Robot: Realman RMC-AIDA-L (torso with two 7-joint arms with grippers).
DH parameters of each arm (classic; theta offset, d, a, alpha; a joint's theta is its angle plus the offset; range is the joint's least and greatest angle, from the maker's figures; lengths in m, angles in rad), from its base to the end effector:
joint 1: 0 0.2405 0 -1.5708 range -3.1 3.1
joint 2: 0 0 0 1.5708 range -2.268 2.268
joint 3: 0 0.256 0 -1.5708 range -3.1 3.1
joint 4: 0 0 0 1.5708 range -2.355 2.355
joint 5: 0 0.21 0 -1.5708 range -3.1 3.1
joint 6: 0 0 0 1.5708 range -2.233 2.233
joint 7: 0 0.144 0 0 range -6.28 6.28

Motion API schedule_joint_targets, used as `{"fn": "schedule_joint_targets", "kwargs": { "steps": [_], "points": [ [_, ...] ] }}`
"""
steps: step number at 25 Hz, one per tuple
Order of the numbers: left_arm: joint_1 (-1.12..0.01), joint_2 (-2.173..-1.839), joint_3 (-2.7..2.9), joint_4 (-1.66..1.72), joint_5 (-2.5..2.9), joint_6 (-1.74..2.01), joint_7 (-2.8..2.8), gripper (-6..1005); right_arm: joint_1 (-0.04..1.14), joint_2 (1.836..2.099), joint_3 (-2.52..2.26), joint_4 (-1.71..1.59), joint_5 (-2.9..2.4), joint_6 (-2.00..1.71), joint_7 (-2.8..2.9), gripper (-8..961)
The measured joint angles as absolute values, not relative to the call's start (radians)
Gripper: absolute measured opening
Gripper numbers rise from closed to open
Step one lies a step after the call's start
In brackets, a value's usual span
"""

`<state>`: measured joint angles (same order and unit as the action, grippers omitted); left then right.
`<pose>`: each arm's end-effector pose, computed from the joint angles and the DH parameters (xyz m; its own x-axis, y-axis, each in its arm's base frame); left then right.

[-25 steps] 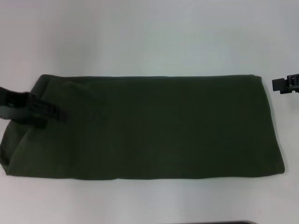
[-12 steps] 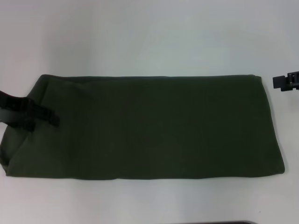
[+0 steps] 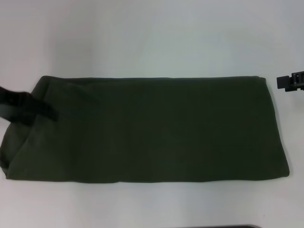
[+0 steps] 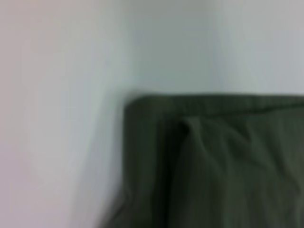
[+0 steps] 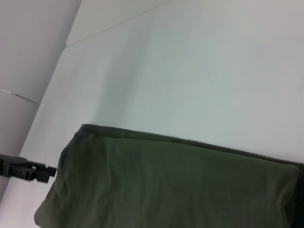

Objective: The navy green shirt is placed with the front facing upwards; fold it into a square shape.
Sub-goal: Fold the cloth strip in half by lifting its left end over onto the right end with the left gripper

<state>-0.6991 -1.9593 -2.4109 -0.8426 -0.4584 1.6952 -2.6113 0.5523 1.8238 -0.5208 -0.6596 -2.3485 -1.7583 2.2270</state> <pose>-0.2847 0.3516 0.0599 0.1556 0.9878 0.0099 0.9522 -0.1474 -0.2676 0.3213 0.3205 0.1048 0.2690 -0.9218 -0.2791 -0.9561 -0.2904 0.0377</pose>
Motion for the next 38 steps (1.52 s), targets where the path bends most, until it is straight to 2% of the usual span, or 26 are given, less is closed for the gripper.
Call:
{"fn": "schedule_joint_targets", "kwargs": {
  "steps": [3, 5, 8, 19, 38],
  "points": [
    [-0.690, -1.949, -2.415, -0.888, -0.460, 1.699, -2.630, 876, 0.552, 1.824, -0.522, -0.660, -2.348, -1.758, 2.227, 639],
    [-0.688, -1.928, -2.409, -0.885, -0.454, 1.700, -2.641, 876, 0.549, 1.823, -0.522, -0.660, -2.348, -1.758, 2.227, 639],
    [-0.688, -1.924, -2.408, -0.880, -0.435, 1.695, -2.643, 876, 0.546, 1.823, -0.522, -0.660, -2.348, -1.757, 2.225, 639],
    [-0.687, -1.939, -2.404, -0.859, -0.357, 1.658, -2.657, 877, 0.547, 1.822, -0.522, -0.660, -2.348, -1.756, 2.224, 639],
    [-0.696, -1.940, -2.405, -0.788, -0.325, 1.597, -2.667, 877, 0.548, 1.822, -0.529, -0.660, -2.350, -1.755, 2.227, 637]
  ]
}}
